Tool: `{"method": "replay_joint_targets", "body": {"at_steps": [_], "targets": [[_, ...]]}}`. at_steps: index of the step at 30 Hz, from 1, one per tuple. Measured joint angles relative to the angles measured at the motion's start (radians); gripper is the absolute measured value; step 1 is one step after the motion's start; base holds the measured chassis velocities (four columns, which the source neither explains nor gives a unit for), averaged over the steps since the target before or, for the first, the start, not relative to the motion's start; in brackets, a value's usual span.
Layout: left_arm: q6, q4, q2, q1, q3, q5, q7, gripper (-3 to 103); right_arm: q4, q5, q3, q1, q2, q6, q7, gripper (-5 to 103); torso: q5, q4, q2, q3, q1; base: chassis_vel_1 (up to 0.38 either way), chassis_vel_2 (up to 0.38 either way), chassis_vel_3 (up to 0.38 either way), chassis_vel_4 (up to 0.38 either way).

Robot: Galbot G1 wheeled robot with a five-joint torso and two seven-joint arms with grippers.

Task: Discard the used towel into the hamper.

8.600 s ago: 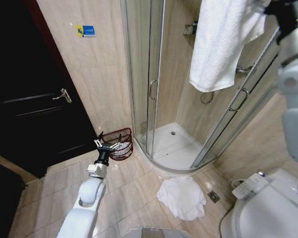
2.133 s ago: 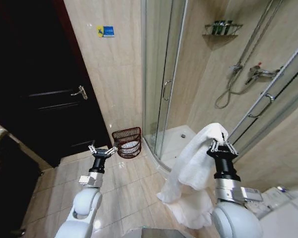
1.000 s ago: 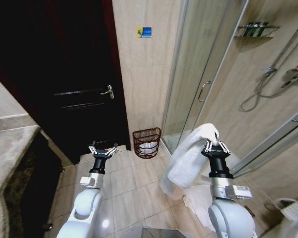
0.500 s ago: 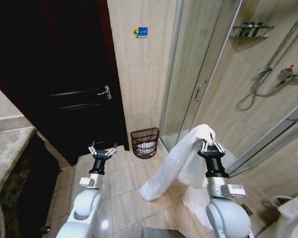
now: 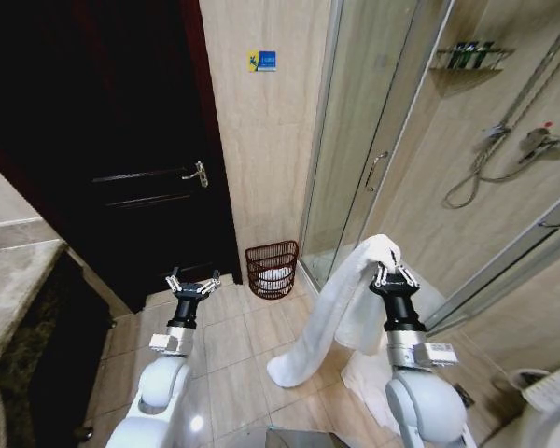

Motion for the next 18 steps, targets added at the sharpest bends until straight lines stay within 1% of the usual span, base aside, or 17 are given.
{"method": "replay_joint_targets", "body": {"at_steps": [7, 12, 18], "targets": [[0.004, 0.0, -0.001, -0.001, 0.003, 0.001, 0.0, 100, -0.011, 0.0, 0.0, 0.006, -0.003, 0.002, 0.005, 3, 0.0, 0.0001, 0.0, 0.0, 0.0, -0.106, 0.102, 0.106, -0.096], [0.037, -0.005, -0.001, 0.004, 0.003, 0.006, 0.001, 100, -0.017, -0.001, 0.0, 0.008, -0.005, 0.002, 0.003, 3, 0.0, -0.0002, 0.0, 0.0, 0.0, -0.106, 0.098, 0.101, -0.097], [0.041, -0.007, -0.002, 0.005, 0.003, 0.016, 0.001, 100, -0.029, 0.001, 0.002, 0.019, -0.01, 0.002, 0.004, 3, 0.0, 0.0, 0.0, 0.0, 0.0, -0.055, 0.112, 0.095, -0.059]]}}
